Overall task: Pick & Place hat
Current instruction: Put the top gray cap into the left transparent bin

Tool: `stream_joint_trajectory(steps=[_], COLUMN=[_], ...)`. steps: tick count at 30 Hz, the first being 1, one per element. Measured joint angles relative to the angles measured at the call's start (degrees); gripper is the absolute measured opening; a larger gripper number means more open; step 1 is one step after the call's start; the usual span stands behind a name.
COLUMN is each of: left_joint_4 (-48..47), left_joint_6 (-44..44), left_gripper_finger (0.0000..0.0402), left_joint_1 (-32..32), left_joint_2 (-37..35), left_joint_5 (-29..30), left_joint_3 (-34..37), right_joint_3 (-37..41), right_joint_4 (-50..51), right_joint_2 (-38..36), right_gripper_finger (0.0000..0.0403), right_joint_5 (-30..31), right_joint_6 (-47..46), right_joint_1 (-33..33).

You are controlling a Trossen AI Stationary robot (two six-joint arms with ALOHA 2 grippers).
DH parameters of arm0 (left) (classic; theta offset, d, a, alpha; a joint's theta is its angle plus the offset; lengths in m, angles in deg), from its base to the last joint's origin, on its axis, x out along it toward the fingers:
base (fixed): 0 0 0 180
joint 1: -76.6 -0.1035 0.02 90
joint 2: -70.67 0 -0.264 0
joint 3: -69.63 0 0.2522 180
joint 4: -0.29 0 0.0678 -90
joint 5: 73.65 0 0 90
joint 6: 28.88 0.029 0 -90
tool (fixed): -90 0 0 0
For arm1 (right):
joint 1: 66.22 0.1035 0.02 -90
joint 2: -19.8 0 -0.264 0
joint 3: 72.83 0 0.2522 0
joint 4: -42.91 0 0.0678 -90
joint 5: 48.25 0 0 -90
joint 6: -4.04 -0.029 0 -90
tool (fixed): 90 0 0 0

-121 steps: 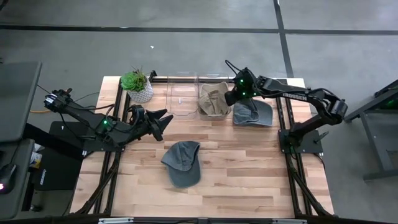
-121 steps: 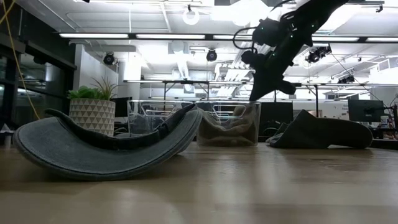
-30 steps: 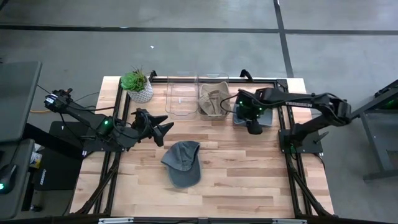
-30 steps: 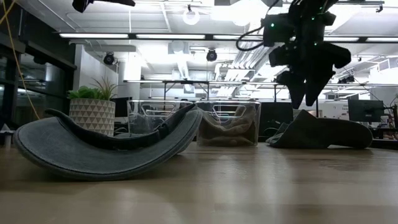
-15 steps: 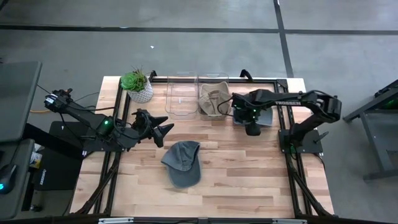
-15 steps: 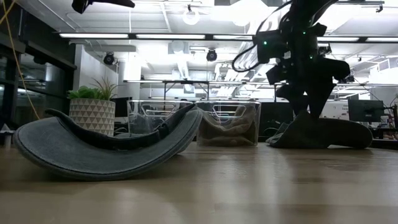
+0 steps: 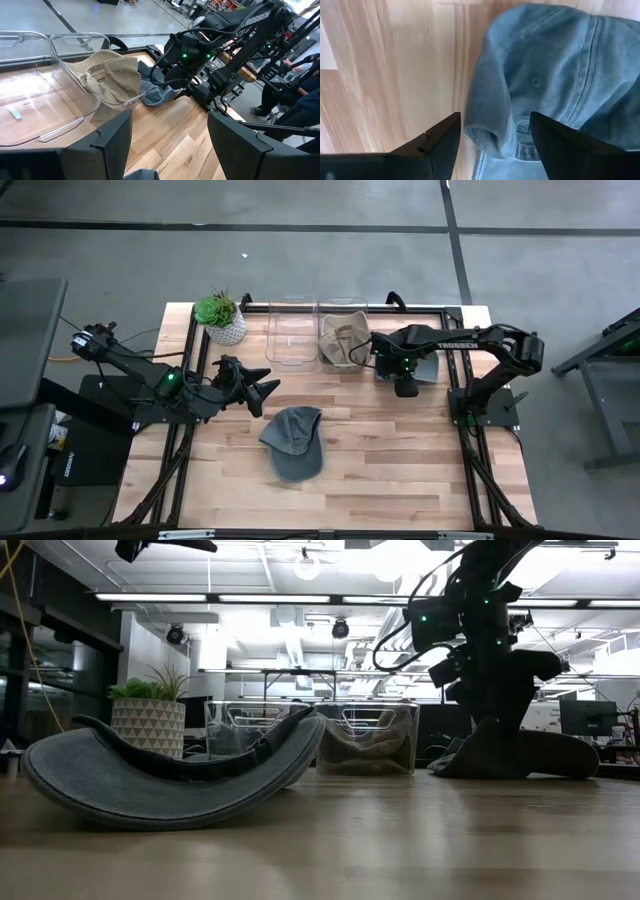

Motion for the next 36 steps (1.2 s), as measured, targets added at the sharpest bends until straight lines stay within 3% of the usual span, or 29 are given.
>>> stream_joint_trajectory(steps=[7,17,30,36], left_joint_4=[0.00,0.00,0.02,0.04], left_joint_6=[-0.07,-0.07,-0.07,-0.10], left_gripper_finger=[0.0241,0.0241,0.0241,0.0241], left_joint_1=[0.00,0.00,0.02,0.01], left_joint_2=[0.00,0.00,0.00,0.00], left_joint_5=[0.02,0.02,0.06,0.06], left_joint_3=[0.00,0.00,0.00,0.00], right_joint_3=[0.00,0.00,0.00,0.00], right_joint_4=[0.15,0.79,3.64,6.51], right_joint_2=[0.00,0.00,-0.26,-3.91], right_gripper_finger=[0.0162,0.0018,0.0013,0.0013], right_joint_5=[0.00,-1.07,-2.56,-2.35], right_joint_6=[-0.25,-1.26,-5.65,-8.31], right_joint_1=[0.00,0.00,1.13,3.70])
